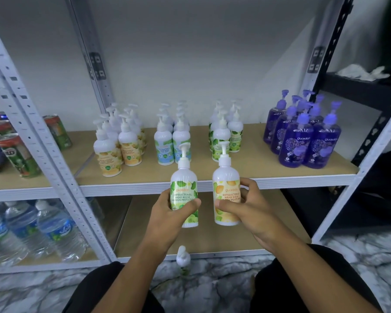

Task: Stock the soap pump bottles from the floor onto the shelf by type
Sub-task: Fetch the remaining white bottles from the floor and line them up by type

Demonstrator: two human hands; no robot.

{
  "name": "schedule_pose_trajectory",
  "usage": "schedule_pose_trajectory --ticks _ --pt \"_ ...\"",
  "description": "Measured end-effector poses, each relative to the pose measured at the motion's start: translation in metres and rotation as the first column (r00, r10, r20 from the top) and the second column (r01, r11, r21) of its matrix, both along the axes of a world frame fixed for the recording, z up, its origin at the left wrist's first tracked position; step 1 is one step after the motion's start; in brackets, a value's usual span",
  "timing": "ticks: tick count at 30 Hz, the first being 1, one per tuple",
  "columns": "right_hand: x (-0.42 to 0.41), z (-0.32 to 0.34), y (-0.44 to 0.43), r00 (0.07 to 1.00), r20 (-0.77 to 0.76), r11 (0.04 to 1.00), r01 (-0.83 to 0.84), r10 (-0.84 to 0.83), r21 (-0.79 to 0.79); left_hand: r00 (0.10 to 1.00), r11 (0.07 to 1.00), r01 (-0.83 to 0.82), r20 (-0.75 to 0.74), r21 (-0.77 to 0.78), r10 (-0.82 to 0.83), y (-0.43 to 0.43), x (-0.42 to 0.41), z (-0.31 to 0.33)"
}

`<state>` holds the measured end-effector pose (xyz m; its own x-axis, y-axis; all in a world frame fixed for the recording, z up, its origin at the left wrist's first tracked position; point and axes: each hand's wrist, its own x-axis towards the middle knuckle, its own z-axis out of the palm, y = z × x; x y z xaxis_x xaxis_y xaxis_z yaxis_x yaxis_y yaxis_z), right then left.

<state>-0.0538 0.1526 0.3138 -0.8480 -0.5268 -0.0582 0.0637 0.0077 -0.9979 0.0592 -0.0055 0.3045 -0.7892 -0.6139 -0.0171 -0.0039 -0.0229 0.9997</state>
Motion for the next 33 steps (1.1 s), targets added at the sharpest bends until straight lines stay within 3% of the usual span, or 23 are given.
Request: schedule_pose_trajectory --ticks 5,15,25,33 --pt "-0.009 0.000 0.001 0.998 -0.045 0.999 0.047 -0.047 0.000 0.999 0.997 -0.024 -0.036 0.079 0.027 0.000 -0.009 -0.001" --pt "-0.013 0.009 -0.016 0.990 -0.132 0.998 0.059 -0.060 -0.007 0.998 0.998 -0.005 -0.063 0.067 0.009 -0.008 -0.009 0.008" --pt "-0.003 0.025 -0.092 0.962 -0.263 0.997 -0.078 0.079 0.013 0.971 0.975 -0.220 -0.096 -0.018 0.217 -0.075 0.004 0.045" --pt "0.012 0.010 -0.200 0.929 -0.349 0.992 -0.108 0.123 0.062 0.923 0.921 -0.386 -0.011 -0.048 0.386 -0.132 0.049 0.007"
